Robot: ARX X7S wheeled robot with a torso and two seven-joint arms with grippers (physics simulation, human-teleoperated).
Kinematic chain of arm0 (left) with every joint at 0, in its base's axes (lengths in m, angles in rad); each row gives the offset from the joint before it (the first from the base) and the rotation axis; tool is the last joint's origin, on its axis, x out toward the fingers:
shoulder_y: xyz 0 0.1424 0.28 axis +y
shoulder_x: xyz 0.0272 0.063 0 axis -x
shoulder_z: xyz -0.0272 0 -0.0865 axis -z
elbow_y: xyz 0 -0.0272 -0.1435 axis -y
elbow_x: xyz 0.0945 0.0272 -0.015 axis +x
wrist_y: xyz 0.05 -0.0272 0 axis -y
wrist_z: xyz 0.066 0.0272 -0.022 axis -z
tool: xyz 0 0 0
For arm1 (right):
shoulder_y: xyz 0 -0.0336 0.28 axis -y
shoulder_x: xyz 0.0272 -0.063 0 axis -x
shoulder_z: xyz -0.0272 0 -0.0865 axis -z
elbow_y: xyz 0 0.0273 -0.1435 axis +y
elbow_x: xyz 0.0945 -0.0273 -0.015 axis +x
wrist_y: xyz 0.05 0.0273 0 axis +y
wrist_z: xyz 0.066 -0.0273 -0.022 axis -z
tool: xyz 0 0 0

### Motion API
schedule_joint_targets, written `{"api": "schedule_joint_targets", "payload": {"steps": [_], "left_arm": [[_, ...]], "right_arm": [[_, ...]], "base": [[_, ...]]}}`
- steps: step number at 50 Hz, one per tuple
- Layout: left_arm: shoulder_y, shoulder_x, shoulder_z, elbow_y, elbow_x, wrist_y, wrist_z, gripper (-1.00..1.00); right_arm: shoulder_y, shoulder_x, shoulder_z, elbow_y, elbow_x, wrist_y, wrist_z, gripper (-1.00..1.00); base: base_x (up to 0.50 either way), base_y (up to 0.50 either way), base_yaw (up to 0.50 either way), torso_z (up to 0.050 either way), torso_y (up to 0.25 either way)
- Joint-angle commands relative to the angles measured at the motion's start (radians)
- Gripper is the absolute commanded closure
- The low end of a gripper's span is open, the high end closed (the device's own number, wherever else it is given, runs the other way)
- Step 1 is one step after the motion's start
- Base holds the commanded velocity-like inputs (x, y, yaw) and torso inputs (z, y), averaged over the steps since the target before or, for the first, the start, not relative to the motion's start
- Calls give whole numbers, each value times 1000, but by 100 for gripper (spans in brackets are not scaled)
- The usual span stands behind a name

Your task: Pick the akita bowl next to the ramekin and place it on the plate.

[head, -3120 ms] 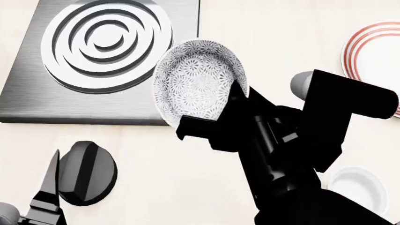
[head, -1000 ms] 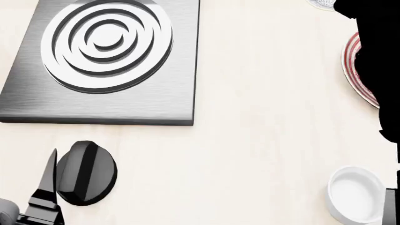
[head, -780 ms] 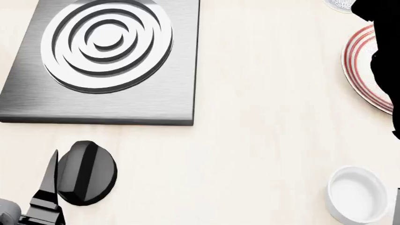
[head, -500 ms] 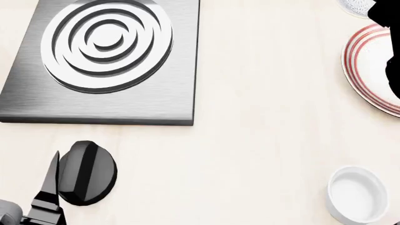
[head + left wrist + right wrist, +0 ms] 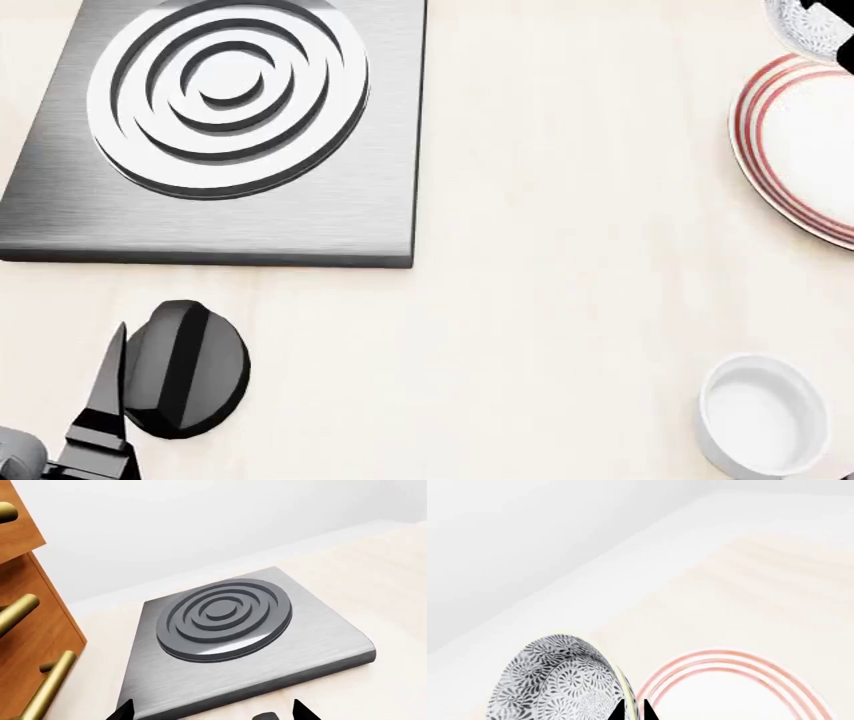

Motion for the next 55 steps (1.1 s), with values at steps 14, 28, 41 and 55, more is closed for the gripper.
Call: {"api": "schedule_joint_targets", "payload": {"steps": [14, 28, 41, 55], "left_arm": [[8, 17, -24, 2, 13, 3, 26, -100], [18, 15, -22, -11, 21, 16, 28, -100], [21, 14, -23, -15, 18, 22, 27, -100], [19, 14, -18, -21, 21, 24, 28, -100]], "right_arm": [[-30, 29, 61, -25, -21, 5, 0, 100], [-39, 37, 67, 20, -22, -1, -16, 100], [-52, 22, 74, 63, -30, -42, -44, 100], [-81, 16, 80, 84, -32, -64, -53, 100]], "base": [[0, 0, 0, 0, 1], [0, 0, 0, 1, 0], [0, 0, 0, 0, 1], [0, 0, 0, 0, 1]]}}
